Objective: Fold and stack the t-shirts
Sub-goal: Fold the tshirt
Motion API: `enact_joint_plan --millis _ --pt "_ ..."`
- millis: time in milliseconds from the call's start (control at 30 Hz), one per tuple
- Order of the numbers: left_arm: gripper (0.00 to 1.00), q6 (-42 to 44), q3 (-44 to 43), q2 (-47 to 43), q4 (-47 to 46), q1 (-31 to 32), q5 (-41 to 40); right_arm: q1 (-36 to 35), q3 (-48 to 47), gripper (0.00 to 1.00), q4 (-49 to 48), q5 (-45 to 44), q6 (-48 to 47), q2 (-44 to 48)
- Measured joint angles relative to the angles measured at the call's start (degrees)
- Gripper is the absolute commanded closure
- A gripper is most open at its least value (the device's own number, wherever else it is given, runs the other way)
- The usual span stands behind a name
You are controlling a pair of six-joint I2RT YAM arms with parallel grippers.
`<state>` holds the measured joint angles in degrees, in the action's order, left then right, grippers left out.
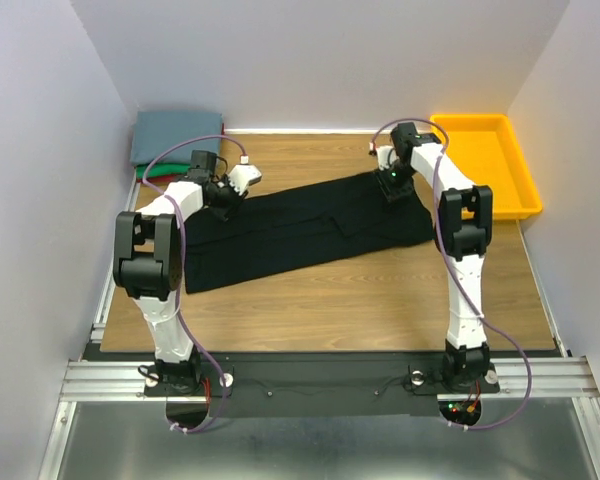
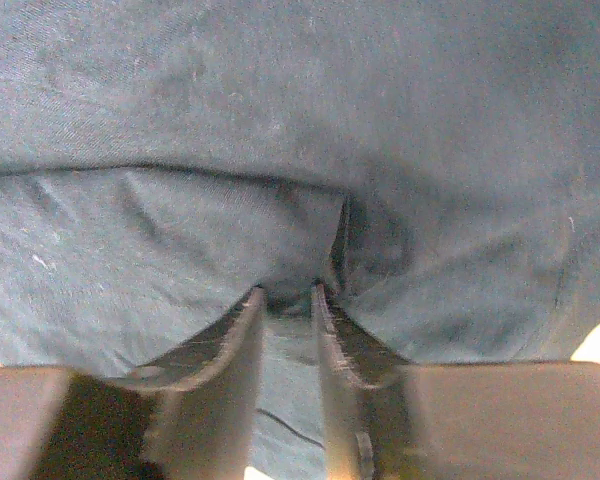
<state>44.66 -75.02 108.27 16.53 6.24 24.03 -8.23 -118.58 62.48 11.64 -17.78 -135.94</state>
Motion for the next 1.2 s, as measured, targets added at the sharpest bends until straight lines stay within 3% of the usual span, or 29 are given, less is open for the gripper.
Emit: enact_joint_plan --millis 133,300,567,733,1200 --pt "0.71 0.02 0.04 0.0 -0.22 -0.42 -0.17 -0.96 -6.4 0.52 -5.29 -1.25 -0.28 -2.86" --pt "0.69 0.48 3.17 -1.86 -0.74 -0.39 0.83 -0.59 -0.04 0.47 -7.58 -0.28 -1.07 2.25" --pt "0.68 1.03 9.57 -11.02 0.87 -0.37 3.17 8.09 8.85 0.48 -7.61 4.07 -3.89 15.72" --pt "0.66 2.34 13.57 -14.25 1.4 -0.35 4.17 12.7 9.62 0.49 -7.67 5.57 -5.51 15.17" --pt "0.64 5.01 20.11 -14.27 2.93 -0.35 0.81 11.54 10.05 0.49 -5.05 11.32 -9.33 10.64"
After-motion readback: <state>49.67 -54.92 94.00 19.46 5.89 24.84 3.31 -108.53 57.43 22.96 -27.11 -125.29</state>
